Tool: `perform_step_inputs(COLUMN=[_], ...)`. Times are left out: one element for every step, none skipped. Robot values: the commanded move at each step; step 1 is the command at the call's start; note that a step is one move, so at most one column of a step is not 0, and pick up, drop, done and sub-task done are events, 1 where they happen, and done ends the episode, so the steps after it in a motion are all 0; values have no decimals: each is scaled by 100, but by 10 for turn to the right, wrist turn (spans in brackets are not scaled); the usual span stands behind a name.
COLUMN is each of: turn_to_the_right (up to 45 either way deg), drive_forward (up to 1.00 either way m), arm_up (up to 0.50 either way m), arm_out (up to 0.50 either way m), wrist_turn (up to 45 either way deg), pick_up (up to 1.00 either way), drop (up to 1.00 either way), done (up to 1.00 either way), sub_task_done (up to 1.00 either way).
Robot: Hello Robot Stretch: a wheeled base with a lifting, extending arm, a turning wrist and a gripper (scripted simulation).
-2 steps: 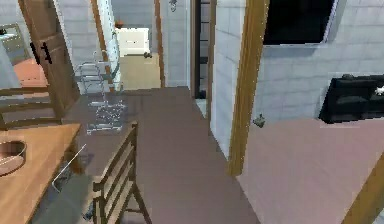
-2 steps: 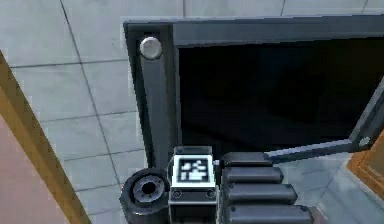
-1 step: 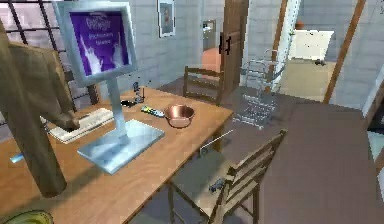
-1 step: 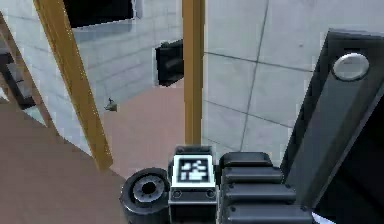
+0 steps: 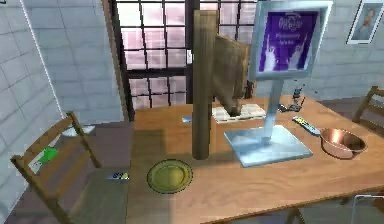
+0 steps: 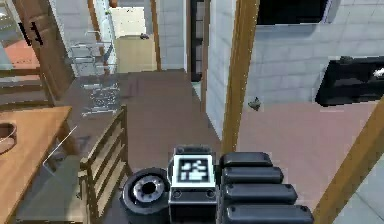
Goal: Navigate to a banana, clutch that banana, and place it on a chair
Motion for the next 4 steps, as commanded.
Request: perform_step_inputs(turn_to_the_right=[-390,0,0,0], drive_forward=[0,0,0,0], arm_up=[0,0,0,-32], arm_out=[0,26,0,0], wrist_turn=[0,0,390,0], pick_up=[0,0,0,0], drop=[0,0,0,0], done=[0,0,0,0], sub_task_done=[0,0,0,0])
